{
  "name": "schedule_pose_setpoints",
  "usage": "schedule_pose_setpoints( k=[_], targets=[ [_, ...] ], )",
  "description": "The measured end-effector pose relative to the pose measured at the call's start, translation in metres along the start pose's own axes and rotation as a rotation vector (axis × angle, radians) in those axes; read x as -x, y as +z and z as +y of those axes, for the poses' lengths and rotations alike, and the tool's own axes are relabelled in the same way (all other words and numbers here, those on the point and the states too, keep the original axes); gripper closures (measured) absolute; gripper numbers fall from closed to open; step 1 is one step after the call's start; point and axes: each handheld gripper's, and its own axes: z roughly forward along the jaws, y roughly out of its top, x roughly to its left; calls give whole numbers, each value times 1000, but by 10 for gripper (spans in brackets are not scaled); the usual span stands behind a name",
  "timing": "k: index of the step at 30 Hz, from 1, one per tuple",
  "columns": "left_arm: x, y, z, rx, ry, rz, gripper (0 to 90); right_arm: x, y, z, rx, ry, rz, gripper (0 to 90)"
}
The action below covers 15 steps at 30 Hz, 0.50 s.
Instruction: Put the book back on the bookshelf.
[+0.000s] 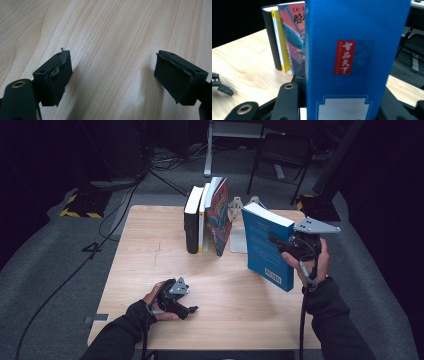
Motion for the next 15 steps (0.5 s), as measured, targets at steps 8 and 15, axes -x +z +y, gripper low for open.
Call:
schedule_pose_setpoints(
  k=[8,15],
  targets=[
    [0,0,0,0,0,-1,151,2,17,18,2,-5,-12,609],
    [0,0,0,0,0,0,151,7,35,32,9,11,-31,608]
  ],
)
